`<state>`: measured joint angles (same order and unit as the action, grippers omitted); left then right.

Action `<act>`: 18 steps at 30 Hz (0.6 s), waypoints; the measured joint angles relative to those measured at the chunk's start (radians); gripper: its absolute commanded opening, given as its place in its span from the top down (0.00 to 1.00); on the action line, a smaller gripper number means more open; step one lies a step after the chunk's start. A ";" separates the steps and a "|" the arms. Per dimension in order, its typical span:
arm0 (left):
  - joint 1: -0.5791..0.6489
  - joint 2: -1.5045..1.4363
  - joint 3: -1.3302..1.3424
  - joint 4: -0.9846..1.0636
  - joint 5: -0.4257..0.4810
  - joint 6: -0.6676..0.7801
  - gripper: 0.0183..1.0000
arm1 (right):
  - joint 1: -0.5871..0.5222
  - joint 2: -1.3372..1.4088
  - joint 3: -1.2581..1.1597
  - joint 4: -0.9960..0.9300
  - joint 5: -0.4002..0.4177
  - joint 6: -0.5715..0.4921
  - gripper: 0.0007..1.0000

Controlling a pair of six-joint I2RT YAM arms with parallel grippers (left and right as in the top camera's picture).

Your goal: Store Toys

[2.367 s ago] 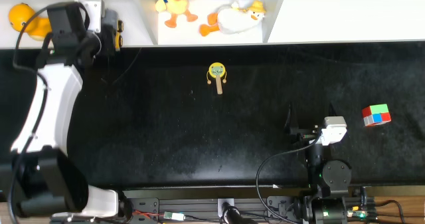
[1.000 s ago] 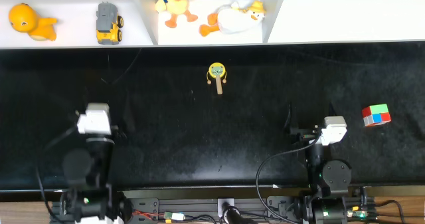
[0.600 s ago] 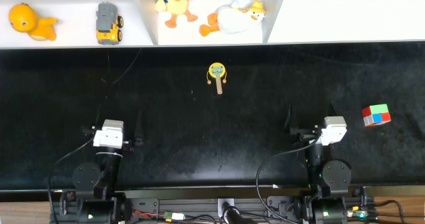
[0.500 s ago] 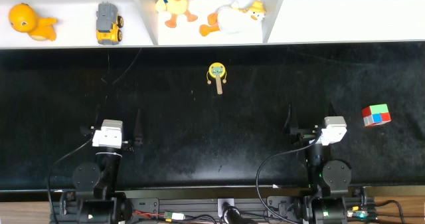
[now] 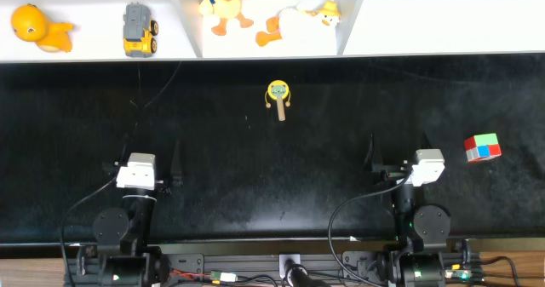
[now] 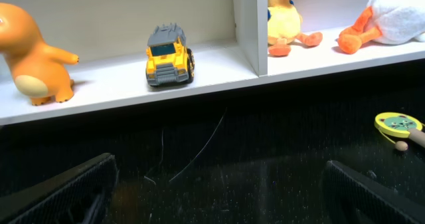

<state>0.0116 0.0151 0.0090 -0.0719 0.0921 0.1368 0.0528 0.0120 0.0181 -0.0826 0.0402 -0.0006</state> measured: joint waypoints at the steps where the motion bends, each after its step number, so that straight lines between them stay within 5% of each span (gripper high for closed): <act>1: 0.000 0.000 0.000 0.000 0.000 0.000 0.00 | 0.000 0.000 0.000 0.000 0.000 0.000 0.01; 8: 0.000 0.000 0.000 0.000 0.000 -0.003 0.00 | 0.000 0.000 0.000 0.001 0.010 -0.016 0.00; 12: 0.000 0.000 0.000 0.000 0.000 -0.003 0.00 | 0.007 0.007 0.000 0.001 0.103 -0.051 0.01; 18: 0.000 0.000 0.000 0.000 -0.003 -0.003 0.00 | 0.201 0.222 0.103 -0.257 0.322 0.180 0.01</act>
<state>0.0116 0.0151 0.0090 -0.0723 0.0895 0.1337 0.2539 0.2340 0.1211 -0.3397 0.3618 0.1795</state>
